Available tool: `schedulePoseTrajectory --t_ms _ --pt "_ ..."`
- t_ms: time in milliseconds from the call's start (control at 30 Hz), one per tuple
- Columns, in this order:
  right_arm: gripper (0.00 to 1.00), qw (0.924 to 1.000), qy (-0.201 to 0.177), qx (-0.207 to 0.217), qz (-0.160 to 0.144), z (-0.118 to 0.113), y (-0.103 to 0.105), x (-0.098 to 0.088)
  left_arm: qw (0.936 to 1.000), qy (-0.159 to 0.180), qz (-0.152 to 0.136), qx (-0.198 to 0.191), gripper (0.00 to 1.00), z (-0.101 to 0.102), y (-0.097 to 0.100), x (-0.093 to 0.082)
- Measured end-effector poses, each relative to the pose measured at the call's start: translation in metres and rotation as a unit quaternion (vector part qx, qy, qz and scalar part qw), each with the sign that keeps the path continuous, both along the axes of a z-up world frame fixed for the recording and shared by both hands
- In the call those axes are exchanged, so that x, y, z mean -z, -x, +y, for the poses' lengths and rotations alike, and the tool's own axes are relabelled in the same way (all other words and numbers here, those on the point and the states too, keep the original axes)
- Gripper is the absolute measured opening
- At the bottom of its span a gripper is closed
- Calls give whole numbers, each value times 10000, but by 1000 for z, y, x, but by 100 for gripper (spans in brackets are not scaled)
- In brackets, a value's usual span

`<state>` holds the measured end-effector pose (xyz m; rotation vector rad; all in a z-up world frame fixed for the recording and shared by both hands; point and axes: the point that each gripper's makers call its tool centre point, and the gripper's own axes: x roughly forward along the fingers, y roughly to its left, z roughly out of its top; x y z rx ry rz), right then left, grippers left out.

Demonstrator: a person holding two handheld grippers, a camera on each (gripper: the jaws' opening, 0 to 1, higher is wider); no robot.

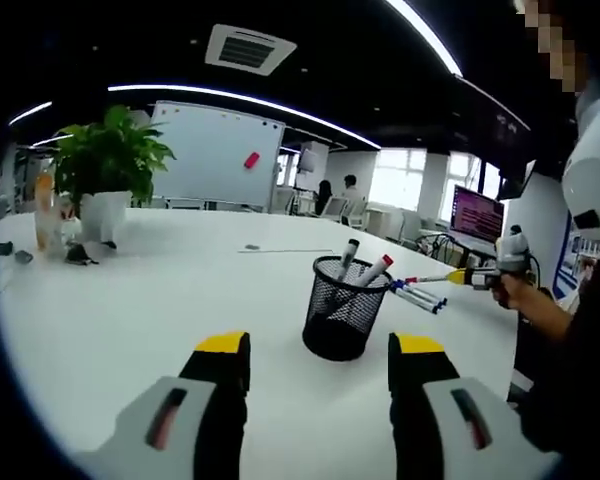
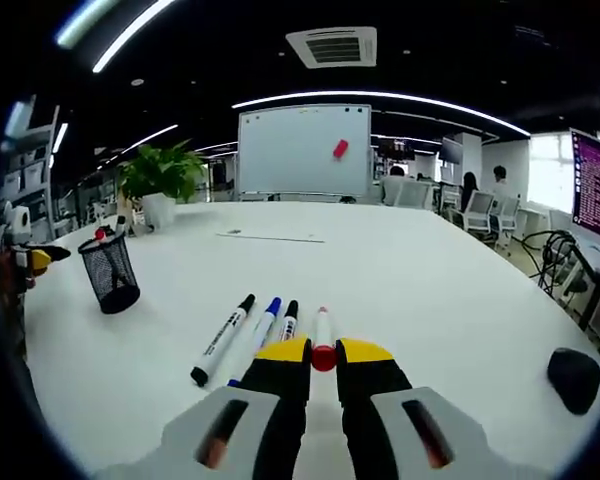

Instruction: Pick up the whiteboard markers from the pen holder and place them facing the whiteboard neatly

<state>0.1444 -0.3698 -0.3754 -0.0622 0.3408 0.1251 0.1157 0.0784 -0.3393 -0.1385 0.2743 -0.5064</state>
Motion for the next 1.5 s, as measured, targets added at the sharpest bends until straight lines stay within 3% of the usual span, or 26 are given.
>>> schedulePoseTrajectory --t_ms 533,800,1133,1500 --pt "14 9999 134 -12 10 1 -1 -1 10000 -23 -18 61 56 -2 1 0" --pt "14 9999 154 24 7 -1 -2 -1 9994 -251 -4 217 55 -7 5 5" --pt "14 9999 64 67 40 0 -1 1 9995 -308 50 92 55 0 8 9" --pt "14 9998 17 44 209 3 0 14 9996 -279 29 73 55 0 10 7"
